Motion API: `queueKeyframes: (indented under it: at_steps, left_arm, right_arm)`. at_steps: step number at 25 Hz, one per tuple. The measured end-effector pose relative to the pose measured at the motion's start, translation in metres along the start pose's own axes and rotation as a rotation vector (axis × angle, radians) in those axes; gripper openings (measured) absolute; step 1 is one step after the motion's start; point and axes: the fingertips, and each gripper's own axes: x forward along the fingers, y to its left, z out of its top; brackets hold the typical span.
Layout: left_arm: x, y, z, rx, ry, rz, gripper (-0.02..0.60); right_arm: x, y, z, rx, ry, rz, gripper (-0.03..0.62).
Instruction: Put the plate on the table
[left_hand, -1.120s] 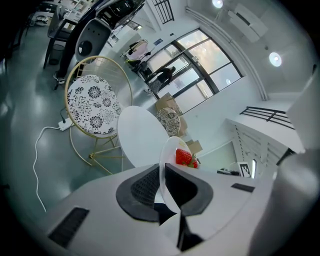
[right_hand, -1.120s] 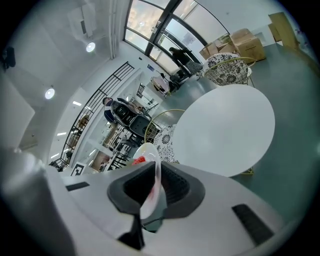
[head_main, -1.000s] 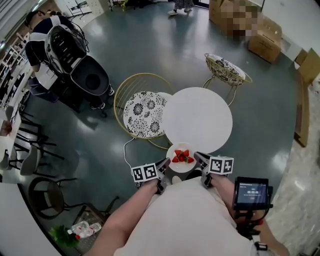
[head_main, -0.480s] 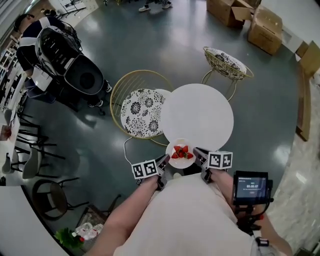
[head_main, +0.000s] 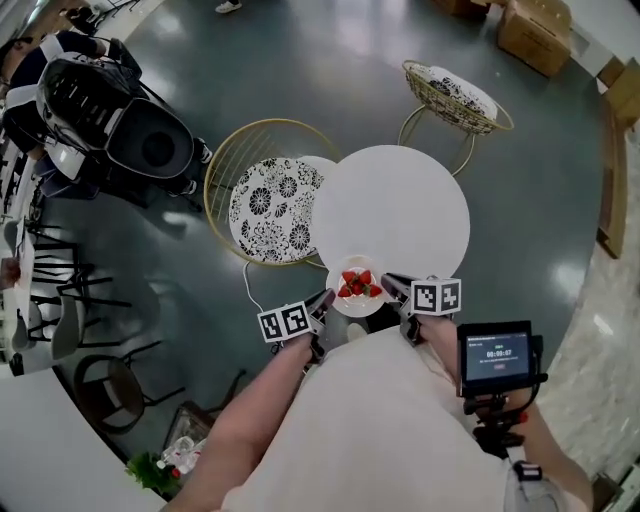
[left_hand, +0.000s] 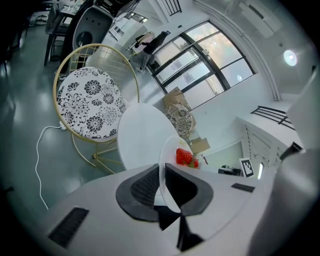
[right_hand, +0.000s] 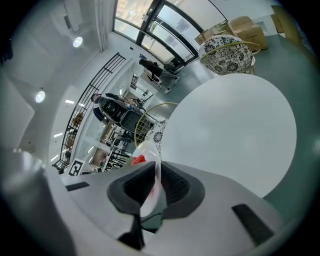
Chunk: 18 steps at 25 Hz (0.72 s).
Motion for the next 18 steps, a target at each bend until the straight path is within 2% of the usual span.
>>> queueKeyframes:
  at_steps: [8,18]
  left_arm:
    - [0.027,0.024,0.005,-0.034,0.038,0.024,0.035]
    - [0.042,0.027,0.011,-0.069,0.069,0.047,0.035]
  right_arm:
    - [0.027,-0.029,0.002,0.020,0.079,-0.016,0.043]
    - [0.033,-0.037,0.016,0.004,0.151,-0.048,0.043]
